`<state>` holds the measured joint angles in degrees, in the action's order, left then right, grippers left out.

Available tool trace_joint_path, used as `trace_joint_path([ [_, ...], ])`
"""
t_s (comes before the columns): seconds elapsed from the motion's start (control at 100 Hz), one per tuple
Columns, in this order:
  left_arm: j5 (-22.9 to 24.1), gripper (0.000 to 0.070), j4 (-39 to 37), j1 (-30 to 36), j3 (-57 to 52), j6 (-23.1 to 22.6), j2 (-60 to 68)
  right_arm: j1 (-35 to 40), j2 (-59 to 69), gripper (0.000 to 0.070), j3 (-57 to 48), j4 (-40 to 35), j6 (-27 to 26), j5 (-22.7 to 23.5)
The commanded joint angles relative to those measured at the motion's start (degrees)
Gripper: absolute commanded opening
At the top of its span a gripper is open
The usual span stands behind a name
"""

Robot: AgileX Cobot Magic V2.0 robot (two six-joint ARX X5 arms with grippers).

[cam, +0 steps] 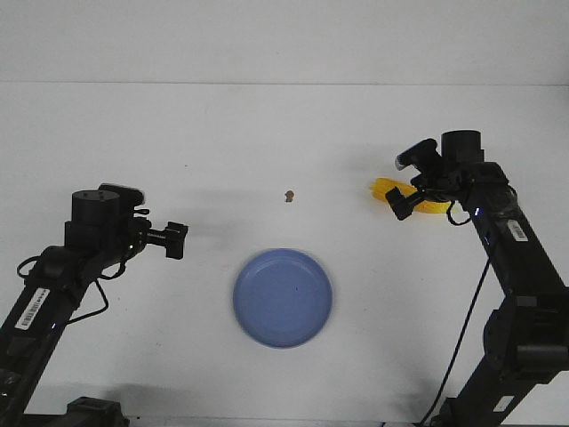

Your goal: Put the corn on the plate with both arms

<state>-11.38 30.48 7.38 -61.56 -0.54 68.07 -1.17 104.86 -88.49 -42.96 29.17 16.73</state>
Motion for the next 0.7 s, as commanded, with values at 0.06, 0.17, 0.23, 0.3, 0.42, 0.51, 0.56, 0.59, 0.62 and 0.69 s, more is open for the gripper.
trace_joint_path([
  [0.06, -0.07, 0.0638, -0.15, 0.13, -0.74, 0.15, 0.55, 0.02, 2.47, 0.0637, -1.55, 1.77, 1.11, 0.17],
  [0.17, -0.07, 0.0638, -0.15, 0.13, -0.74, 0.17, 0.55, -0.09, 4.42, 0.0637, -1.55, 3.15, 1.07, 0.13],
  [0.23, -0.07, 0.0638, -0.13, 0.13, -0.74, 0.17, 0.55, -0.22, 5.66, 0.0637, -1.55, 3.89, 1.05, 0.17],
  [0.3, -0.07, 0.0638, -0.09, 0.13, -0.74, 0.24, 0.55, -0.39, 6.93, 0.0637, -1.55, 4.39, 0.85, 0.07],
  [0.42, -0.07, 0.0638, -0.04, 0.13, -0.74, 0.79, 0.55, -0.46, 8.96, 0.0620, -1.55, 4.59, 0.57, -0.35],
  [0.51, -0.07, 0.0638, 0.09, 0.13, -0.74, 0.81, 0.55, -0.66, 10.05, 0.0503, -1.53, 3.96, 0.39, -0.33],
  [0.56, -0.07, 0.0638, 0.31, 0.13, -0.74, 0.81, 0.55, -0.68, 10.40, 0.0363, -1.53, 3.74, 0.22, -0.33],
  [0.59, -0.07, 0.0638, 0.46, 0.13, -0.74, 0.81, 0.55, -0.68, 10.45, 0.0252, -1.53, 3.52, 0.20, -0.33],
  [0.62, -0.07, 0.0638, 0.68, 0.13, -0.74, 0.81, 0.55, -0.68, 10.45, 0.0140, -1.53, 3.28, 0.20, -0.20],
  [0.69, -0.07, 0.0638, 1.03, 0.13, -0.74, 0.79, 0.55, -0.68, 10.29, 0.0039, -1.55, 2.71, 0.20, -0.17],
])
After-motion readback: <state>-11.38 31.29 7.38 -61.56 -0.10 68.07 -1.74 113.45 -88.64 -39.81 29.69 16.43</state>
